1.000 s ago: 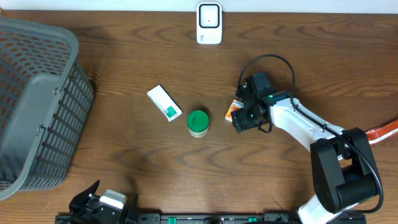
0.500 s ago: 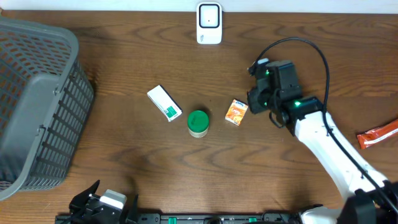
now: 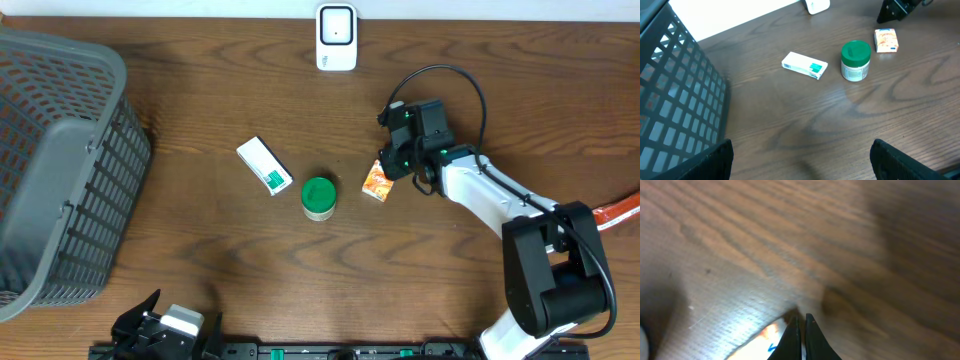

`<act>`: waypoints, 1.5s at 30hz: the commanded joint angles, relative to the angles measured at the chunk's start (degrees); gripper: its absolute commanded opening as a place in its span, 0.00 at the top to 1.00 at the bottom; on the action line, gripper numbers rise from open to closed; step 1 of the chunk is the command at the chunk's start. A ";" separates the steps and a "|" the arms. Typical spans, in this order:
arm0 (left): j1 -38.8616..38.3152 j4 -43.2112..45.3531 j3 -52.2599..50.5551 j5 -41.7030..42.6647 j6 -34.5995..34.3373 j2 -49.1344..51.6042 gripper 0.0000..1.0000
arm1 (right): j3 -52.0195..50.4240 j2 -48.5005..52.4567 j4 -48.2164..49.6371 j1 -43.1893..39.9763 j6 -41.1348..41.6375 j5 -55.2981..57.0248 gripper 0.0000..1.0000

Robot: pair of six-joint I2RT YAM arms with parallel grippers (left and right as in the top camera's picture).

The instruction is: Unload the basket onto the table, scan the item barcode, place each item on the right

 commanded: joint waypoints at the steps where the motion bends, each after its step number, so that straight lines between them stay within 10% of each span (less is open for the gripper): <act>1: 0.24 0.20 0.28 0.85 0.33 -0.35 0.14 | 0.09 0.20 -4.20 1.22 -0.76 -1.05 0.99; 22: 0.24 0.20 0.28 0.85 0.33 -0.37 0.14 | 0.09 -11.17 -25.64 1.22 13.25 12.52 0.99; 25: 0.24 0.20 0.28 0.87 0.33 -0.37 0.14 | 0.09 -14.40 -26.34 1.22 13.25 12.50 0.69; 28: 0.24 0.20 0.28 0.85 0.33 -0.37 0.13 | 0.09 -16.81 -24.13 1.22 13.40 12.48 0.01; 40: 0.24 0.20 0.28 0.85 0.33 -0.37 0.14 | 0.07 -16.87 15.78 1.22 13.68 12.22 0.01; 45: 0.24 0.20 0.28 0.85 0.33 -0.37 0.14 | 0.09 -17.81 7.06 1.66 22.43 5.14 0.01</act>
